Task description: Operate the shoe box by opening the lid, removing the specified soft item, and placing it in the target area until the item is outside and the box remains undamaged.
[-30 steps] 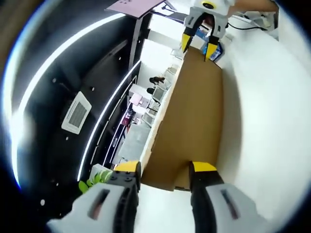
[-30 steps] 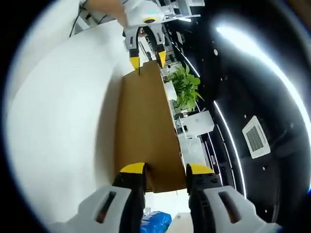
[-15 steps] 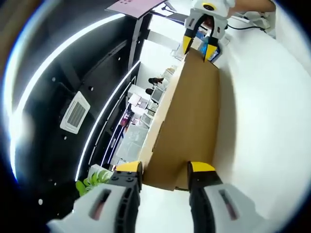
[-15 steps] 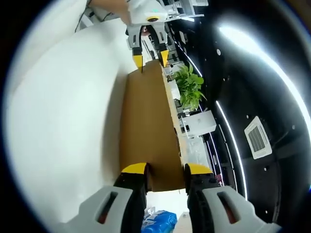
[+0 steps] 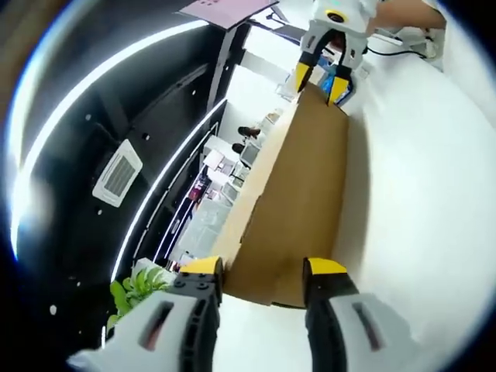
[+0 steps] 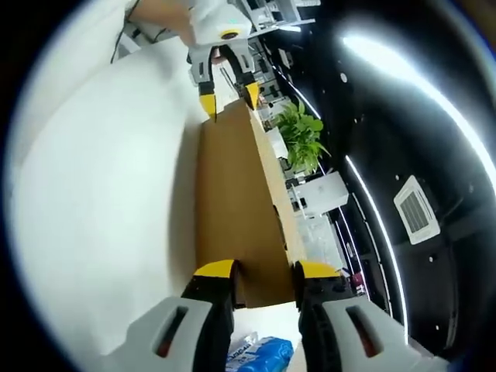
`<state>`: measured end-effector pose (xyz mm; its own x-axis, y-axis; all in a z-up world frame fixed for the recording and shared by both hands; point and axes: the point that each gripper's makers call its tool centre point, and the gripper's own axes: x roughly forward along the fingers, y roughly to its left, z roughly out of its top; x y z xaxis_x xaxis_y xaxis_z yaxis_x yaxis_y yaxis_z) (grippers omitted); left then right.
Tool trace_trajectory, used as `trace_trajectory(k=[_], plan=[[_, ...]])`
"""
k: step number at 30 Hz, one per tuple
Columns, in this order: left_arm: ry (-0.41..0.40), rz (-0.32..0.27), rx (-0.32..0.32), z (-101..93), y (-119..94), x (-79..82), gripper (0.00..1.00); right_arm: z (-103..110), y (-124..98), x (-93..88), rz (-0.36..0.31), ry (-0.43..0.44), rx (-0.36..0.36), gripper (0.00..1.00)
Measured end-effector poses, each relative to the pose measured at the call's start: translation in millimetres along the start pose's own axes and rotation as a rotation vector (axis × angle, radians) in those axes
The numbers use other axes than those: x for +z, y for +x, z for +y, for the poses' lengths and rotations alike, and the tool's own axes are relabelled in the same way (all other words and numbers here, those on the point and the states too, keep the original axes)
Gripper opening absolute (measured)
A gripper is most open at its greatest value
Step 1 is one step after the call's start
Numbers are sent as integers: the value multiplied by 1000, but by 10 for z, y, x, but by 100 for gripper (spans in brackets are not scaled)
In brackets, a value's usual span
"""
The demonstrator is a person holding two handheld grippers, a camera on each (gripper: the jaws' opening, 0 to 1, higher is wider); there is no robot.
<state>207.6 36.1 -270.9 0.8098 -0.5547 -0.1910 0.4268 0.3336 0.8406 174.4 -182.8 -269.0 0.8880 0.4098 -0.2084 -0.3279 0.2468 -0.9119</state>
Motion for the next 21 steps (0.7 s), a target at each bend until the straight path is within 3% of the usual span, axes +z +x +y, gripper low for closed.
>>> trace_trajectory(k=[5,7,9,13,15,17,21], plan=[[6,1,14,0,11,-1,39,-4,-1,8,-17,57,1,29],[3,5,16,-3,10,-2,40,-22,-4,23,-26,124,1,28],[-129,-46,9,5,4,44,40,-32,-3,16,-29,148,-3,28],[-232,-70,-18,33,-12,72,41,-32,-1,7,-56,156,-13,28],[-257,-76,-19,47,-18,75,42,-66,0,26,-81,259,-27,27],[-318,-93,-40,22,-18,97,47,-65,-11,64,-80,374,5,29],[-534,-141,-66,42,-35,170,57,-143,-26,42,-57,415,5,33]])
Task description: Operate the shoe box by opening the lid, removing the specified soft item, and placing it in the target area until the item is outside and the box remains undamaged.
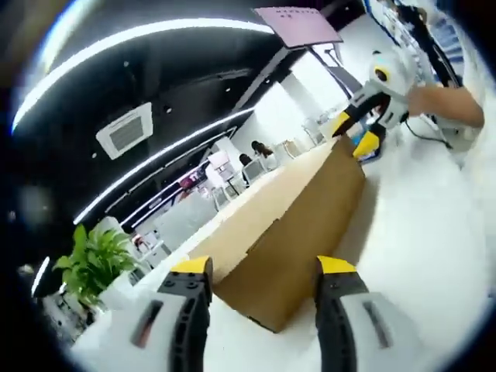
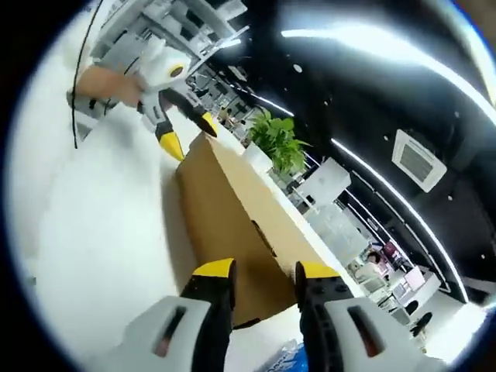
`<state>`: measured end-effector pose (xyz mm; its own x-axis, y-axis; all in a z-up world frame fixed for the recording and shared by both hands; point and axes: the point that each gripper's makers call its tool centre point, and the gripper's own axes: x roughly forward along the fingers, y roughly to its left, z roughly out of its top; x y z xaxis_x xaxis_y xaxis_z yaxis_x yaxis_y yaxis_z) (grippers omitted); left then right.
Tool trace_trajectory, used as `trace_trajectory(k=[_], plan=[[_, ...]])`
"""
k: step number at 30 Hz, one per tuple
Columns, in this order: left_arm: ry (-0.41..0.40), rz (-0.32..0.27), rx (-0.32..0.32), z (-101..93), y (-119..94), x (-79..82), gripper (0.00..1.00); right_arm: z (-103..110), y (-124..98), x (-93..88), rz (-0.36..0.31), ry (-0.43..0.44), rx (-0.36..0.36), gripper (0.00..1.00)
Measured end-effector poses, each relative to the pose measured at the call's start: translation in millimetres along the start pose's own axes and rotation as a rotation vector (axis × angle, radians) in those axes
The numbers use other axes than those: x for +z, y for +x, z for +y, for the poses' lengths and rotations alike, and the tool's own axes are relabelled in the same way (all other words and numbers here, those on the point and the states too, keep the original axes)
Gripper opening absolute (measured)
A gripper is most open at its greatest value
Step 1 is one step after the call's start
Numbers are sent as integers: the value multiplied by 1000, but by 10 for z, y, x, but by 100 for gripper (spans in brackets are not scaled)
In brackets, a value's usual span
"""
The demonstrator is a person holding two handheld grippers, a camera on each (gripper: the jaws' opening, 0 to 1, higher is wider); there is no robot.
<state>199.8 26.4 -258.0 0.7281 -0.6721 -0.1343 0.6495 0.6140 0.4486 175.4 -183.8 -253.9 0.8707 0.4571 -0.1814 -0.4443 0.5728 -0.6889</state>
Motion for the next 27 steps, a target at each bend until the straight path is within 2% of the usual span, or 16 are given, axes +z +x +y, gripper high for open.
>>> trace_trajectory(k=[1,3,4,5,7,8,11,15,18,19,20,21,22,23,25,27], plan=[[-44,-22,-35,-25,-11,46,57,-20,-17,22,-10,25,1,36],[-102,-48,-49,-18,-29,106,59,6,-39,90,-53,102,24,40],[-201,-80,-73,-6,-55,177,62,2,-59,157,-92,203,31,45],[-249,-92,-85,4,-66,206,67,-42,-70,200,-111,259,22,49],[-404,-129,-82,98,-90,281,84,-112,-71,203,-97,315,1,60],[-486,-166,-94,139,-115,349,89,-193,-74,157,-56,358,-29,63],[-581,-198,-90,251,-171,397,91,-309,-76,204,-81,442,-75,75],[-585,-160,-75,293,-182,332,88,-315,-92,311,-149,593,-53,82],[-524,-124,-27,321,-163,238,89,-389,-82,354,-207,703,-72,84],[-509,-109,-3,329,-146,192,90,-406,-71,366,-232,695,-73,83],[-508,-108,2,327,-140,183,91,-405,-60,343,-225,697,-74,83],[-504,-109,6,327,-131,175,92,-360,-30,289,-189,709,-61,84],[-485,-88,55,378,-112,93,91,-314,-1,236,-153,722,-48,85],[-477,-86,67,389,-107,76,89,-264,28,167,-106,736,-39,87],[-452,-119,98,429,-114,110,87,-280,71,161,-128,642,-65,90],[-451,-110,94,419,-110,105,89,-277,88,134,-117,623,-84,90]])
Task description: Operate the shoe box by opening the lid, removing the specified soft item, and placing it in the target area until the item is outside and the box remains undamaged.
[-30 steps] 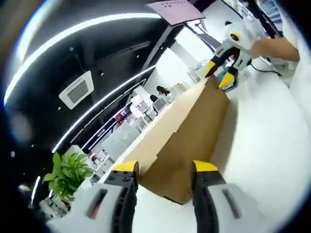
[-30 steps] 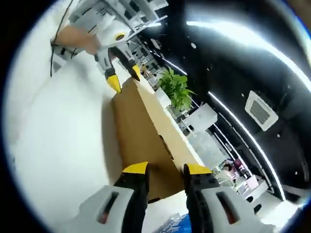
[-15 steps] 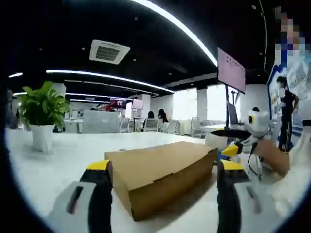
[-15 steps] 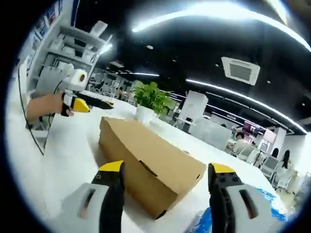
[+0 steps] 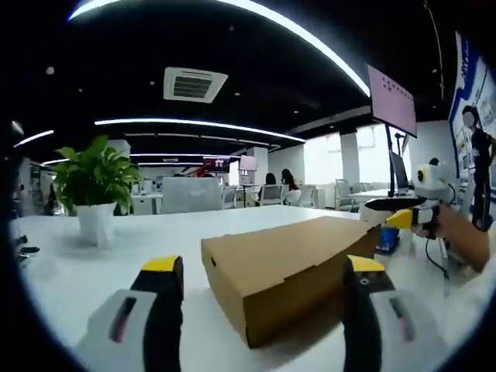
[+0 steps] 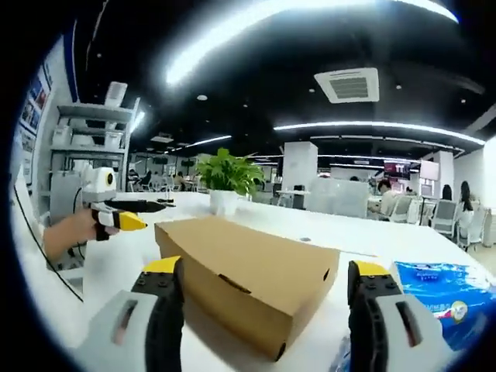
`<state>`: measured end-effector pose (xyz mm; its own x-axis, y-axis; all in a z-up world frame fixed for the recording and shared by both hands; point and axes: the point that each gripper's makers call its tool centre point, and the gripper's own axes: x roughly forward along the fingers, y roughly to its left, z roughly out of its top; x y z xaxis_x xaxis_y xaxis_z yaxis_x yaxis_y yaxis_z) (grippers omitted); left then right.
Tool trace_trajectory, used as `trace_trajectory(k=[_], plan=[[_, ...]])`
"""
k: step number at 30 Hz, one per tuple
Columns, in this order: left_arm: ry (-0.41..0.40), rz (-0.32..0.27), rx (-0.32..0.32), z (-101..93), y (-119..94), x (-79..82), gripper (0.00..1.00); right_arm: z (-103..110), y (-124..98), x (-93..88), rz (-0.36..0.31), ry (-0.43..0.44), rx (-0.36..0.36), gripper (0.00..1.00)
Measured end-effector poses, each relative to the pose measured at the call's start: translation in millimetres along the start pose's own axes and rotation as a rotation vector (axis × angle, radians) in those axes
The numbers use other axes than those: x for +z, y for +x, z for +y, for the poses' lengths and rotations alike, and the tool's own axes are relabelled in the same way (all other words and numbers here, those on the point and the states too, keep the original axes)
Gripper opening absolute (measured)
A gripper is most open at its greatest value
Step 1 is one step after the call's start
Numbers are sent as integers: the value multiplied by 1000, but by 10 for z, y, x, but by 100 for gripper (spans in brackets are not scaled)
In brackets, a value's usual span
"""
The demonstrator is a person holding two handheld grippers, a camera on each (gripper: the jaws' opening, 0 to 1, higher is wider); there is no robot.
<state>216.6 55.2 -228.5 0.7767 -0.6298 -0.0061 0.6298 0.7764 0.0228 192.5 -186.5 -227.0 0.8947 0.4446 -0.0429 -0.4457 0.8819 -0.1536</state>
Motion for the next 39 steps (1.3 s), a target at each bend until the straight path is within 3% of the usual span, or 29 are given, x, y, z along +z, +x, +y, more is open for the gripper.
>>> trace_trajectory(k=[3,7,11,18,24,26,31,39], plan=[[-36,12,-28,-38,27,-64,88,80,54,-149,72,59,31,90],[0,51,-47,-81,72,-203,80,-2,87,-205,67,19,-18,79],[-10,73,-45,-70,127,-293,81,20,128,-271,94,55,2,81],[-11,59,-81,-150,169,-267,76,-23,114,-202,60,36,-8,77],[-9,61,-77,-100,215,-238,75,-19,164,-241,93,59,7,76],[-2,103,-60,-56,239,-306,73,-6,182,-249,113,66,22,77],[-9,81,-92,-109,256,-257,73,19,187,-264,119,88,42,78],[23,105,-92,-104,293,-287,70,95,215,-342,148,63,69,79]])
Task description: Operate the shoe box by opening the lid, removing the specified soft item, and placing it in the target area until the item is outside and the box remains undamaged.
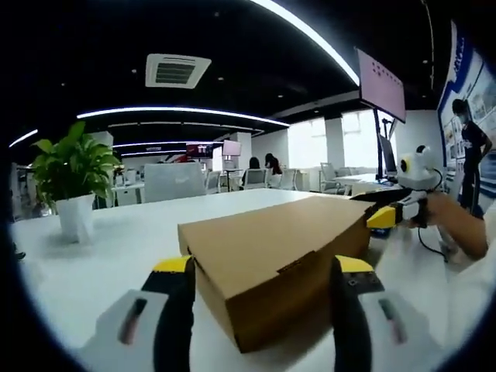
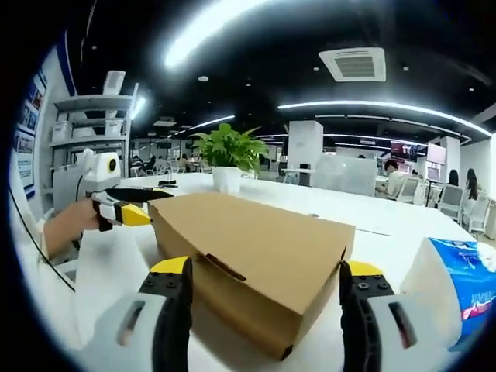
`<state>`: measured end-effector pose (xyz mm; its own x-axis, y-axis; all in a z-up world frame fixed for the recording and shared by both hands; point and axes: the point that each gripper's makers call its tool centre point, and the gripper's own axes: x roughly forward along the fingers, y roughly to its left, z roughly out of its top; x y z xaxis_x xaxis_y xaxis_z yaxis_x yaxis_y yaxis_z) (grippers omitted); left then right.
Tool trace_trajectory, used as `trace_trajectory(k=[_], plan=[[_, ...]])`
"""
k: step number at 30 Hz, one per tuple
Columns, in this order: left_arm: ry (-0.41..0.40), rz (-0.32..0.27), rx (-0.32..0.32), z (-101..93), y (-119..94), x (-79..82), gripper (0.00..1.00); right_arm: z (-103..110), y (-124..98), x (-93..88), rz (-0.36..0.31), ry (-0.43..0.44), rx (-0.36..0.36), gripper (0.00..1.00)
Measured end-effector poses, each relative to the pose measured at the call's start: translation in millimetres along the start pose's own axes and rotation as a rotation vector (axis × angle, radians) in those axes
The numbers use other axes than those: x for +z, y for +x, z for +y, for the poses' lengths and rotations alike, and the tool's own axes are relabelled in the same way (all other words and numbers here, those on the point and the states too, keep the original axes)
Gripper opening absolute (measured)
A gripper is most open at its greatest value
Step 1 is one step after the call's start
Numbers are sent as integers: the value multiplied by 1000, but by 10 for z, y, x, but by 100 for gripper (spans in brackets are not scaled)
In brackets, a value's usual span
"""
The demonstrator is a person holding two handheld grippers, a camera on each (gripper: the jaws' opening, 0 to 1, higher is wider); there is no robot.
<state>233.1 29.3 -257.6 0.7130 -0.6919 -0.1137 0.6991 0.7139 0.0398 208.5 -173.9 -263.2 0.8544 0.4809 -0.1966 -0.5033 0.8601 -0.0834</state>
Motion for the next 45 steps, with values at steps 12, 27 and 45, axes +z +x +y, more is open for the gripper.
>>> trace_trajectory(k=[12,27,45], plan=[[109,49,46,-26,101,-92,71,-31,8,-34,35,-19,-8,78],[29,-5,32,-106,-11,-61,69,13,-81,-69,84,-56,-3,78],[9,6,12,-173,-133,-55,66,70,-165,-99,76,-40,2,78]])
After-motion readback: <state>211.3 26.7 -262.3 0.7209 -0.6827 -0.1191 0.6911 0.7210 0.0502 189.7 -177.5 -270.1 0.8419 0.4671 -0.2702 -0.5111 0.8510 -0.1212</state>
